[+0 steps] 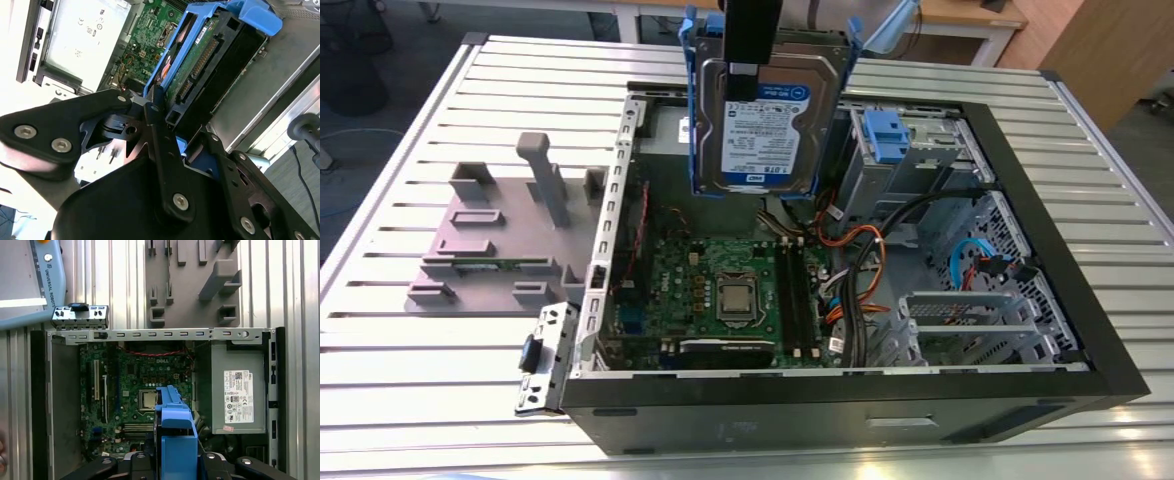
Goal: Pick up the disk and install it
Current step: 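Pick up the disk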
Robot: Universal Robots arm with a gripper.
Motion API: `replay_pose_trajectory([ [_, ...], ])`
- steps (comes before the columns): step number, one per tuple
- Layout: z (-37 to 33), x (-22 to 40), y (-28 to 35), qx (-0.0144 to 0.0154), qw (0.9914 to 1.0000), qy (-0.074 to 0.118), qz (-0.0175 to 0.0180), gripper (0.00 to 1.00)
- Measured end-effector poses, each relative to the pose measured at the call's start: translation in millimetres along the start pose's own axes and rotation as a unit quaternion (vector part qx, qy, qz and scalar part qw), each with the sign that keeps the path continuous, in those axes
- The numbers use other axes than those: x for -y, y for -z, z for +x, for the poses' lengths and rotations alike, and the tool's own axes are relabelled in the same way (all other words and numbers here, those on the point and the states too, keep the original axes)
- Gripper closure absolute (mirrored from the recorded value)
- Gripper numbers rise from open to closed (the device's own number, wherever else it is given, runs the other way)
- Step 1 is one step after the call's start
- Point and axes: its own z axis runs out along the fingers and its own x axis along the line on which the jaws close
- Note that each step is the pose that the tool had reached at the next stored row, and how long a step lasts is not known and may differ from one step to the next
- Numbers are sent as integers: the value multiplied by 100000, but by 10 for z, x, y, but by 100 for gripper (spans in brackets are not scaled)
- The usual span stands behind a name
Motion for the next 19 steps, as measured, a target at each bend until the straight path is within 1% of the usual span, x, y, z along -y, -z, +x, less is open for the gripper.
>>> replay_pose_trajectory([
  [19,53,2,0,-3,100000,1,-2,64],
])
